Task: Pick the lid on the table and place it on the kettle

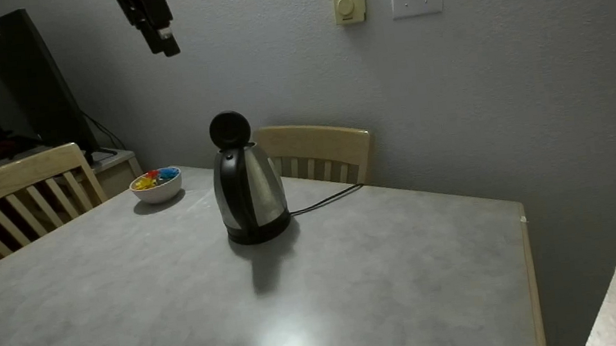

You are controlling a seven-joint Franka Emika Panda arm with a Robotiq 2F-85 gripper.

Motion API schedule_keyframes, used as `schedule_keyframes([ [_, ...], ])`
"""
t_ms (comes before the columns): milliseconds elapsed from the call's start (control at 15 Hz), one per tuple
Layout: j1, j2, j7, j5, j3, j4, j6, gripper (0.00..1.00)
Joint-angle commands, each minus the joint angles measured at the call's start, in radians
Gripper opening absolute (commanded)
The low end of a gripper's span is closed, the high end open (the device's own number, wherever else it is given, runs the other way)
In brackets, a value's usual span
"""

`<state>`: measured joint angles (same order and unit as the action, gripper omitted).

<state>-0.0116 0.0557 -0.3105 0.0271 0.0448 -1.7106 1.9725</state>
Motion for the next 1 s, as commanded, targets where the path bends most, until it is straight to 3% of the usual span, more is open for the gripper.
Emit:
schedule_keyframes([
  [0, -0.026, 0.088, -0.018, 0.066, 0.015, 0.061, 0.007, 0.38],
  [333, -0.031, 0.159, -0.029, 0.118, 0.024, 0.070, 0.056, 0.03],
  [933, -0.028, 0.271, -0.019, 0.103, 0.024, 0.139, -0.013, 0.00],
])
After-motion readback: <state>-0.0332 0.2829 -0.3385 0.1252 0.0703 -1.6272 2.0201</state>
